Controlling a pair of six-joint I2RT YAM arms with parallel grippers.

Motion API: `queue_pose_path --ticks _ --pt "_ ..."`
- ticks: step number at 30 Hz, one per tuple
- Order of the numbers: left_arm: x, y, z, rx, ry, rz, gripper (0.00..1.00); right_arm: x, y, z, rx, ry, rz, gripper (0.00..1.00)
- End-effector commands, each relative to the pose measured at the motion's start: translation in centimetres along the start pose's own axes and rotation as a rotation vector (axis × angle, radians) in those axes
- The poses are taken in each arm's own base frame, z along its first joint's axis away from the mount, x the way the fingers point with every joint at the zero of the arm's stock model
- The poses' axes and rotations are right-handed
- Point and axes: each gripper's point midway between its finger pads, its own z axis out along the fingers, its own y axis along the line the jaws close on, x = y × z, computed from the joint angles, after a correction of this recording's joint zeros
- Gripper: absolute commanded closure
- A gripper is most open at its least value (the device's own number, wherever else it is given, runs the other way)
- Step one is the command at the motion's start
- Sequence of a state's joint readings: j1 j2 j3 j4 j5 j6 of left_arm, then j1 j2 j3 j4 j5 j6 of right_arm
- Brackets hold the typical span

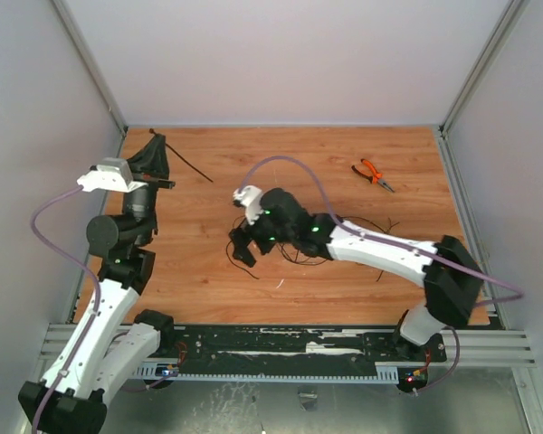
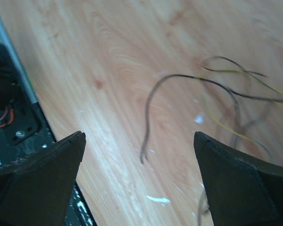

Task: Zip-tie the wires
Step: Adjust the cable at the center of the board.

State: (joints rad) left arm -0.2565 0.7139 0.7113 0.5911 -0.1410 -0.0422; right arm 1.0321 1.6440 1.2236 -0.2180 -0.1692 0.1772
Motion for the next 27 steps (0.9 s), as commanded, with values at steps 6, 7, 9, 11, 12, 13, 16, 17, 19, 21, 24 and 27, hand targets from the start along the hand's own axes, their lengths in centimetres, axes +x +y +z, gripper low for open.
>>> queue_pose_path --ticks 6,7,9,11,12,13,16,17,19,21,24,27 --pt "2.1 -7.7 3.8 0.404 -0.078 -0.102 1.0 0.3 -11.6 -11.7 0.341 -0.188 0.129 0.01" --pt "2.8 -8.7 4.2 0.454 -0.077 -0.134 1.0 0.4 -12.6 -13.1 0.379 -0.212 0.13 0.01" --pt "4.2 -10.6 5.0 0.561 -0.065 -0.186 1.0 0.5 -14.3 -15.6 0.448 -0.26 0.135 0.01" --pt "5.5 -12.3 5.5 0.655 -0.056 -0.244 1.0 0.5 -15.9 -18.1 0.511 -0.312 0.156 0.01" --pt "6.2 -12.9 5.9 0.688 -0.057 -0.274 1.0 0.4 -16.3 -19.3 0.529 -0.342 0.166 0.01" --pt "6.6 -13.5 6.1 0.724 -0.062 -0.306 1.0 0.6 -16.8 -20.0 0.538 -0.354 0.179 0.01" --pt "9.1 -15.2 6.5 0.82 -0.025 -0.345 1.0 1.5 -17.8 -21.0 0.525 -0.366 0.218 0.01" --pt "10.1 -15.9 6.4 0.85 -0.008 -0.343 1.0 1.9 -17.9 -21.0 0.505 -0.364 0.231 0.01" --pt "12.0 -17.0 6.5 0.894 0.025 -0.355 1.0 2.5 -18.4 -21.1 0.492 -0.361 0.249 0.01" --pt "14.1 -18.1 6.7 0.948 0.07 -0.378 1.0 2.9 -18.9 -21.1 0.485 -0.366 0.261 0.01" --pt "17.5 -19.7 6.5 1.045 0.123 -0.406 1.0 3.0 -19.5 -21.5 0.485 -0.381 0.272 0.01" --pt "20.3 -21.0 6.7 1.11 0.141 -0.424 1.0 2.7 -19.8 -22.0 0.486 -0.4 0.268 0.01"
